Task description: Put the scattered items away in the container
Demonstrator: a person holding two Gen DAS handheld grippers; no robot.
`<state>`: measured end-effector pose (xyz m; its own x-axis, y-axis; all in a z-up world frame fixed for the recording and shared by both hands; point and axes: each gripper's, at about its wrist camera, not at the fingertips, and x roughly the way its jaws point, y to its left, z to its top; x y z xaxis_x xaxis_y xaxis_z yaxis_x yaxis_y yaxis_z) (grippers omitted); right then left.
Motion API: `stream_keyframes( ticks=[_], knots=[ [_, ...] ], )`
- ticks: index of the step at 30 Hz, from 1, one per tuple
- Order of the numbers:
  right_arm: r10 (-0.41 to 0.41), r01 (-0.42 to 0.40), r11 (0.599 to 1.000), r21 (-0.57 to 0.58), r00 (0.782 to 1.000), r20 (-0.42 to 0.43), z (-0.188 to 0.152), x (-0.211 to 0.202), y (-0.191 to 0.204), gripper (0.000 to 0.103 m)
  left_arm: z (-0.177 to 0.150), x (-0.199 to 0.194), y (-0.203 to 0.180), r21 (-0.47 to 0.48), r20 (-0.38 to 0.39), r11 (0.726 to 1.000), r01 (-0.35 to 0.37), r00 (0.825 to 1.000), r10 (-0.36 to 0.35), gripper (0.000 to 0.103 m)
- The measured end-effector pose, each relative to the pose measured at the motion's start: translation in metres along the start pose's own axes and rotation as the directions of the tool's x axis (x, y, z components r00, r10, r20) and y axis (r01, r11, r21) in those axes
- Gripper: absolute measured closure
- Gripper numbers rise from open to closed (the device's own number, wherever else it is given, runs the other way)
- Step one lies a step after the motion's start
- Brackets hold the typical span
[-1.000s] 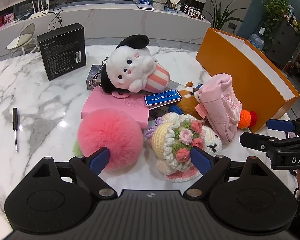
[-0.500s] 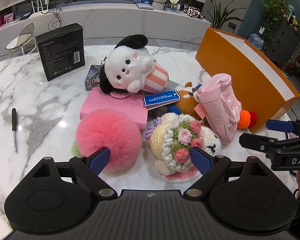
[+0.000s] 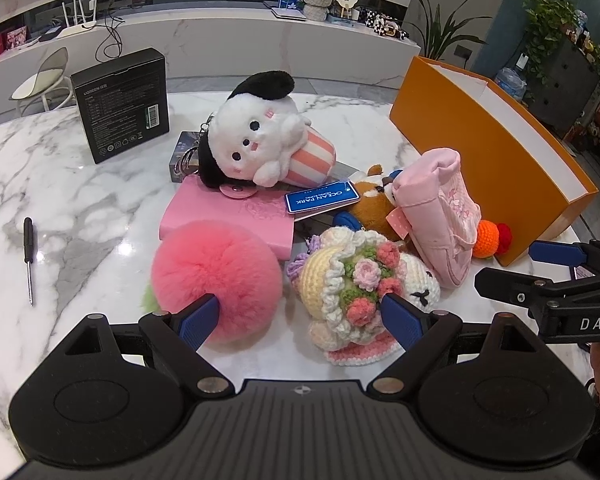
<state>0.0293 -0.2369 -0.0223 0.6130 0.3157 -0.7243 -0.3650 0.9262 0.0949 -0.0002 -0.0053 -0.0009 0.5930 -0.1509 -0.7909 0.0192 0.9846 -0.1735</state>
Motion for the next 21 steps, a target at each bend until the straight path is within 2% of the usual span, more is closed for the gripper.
stream_keyframes(
  ticks=[11,17,21],
  knots=[
    [0.003,-0.003,1.0,-0.002,1.0,0.013,0.0009,-0.0011,-0.0007,0.0,0.0007,-0.0016,0.0004,-0.001,0.006,1.0,0.001,1.0,-0.001,0.0],
    [-0.033,0.033,0.999,-0.014,0.999,0.011,0.0006,0.0007,0.0,0.0,0.0005,-0.002,0.0026,-0.005,0.007,1.0,0.004,1.0,-0.004,0.0],
    [-0.027,0.027,1.0,-0.014,0.999,0.018,-0.0003,0.0003,-0.0017,0.0,0.0007,-0.0035,0.0009,0.001,0.013,1.0,0.014,1.0,-0.014,0.0]
  ],
)
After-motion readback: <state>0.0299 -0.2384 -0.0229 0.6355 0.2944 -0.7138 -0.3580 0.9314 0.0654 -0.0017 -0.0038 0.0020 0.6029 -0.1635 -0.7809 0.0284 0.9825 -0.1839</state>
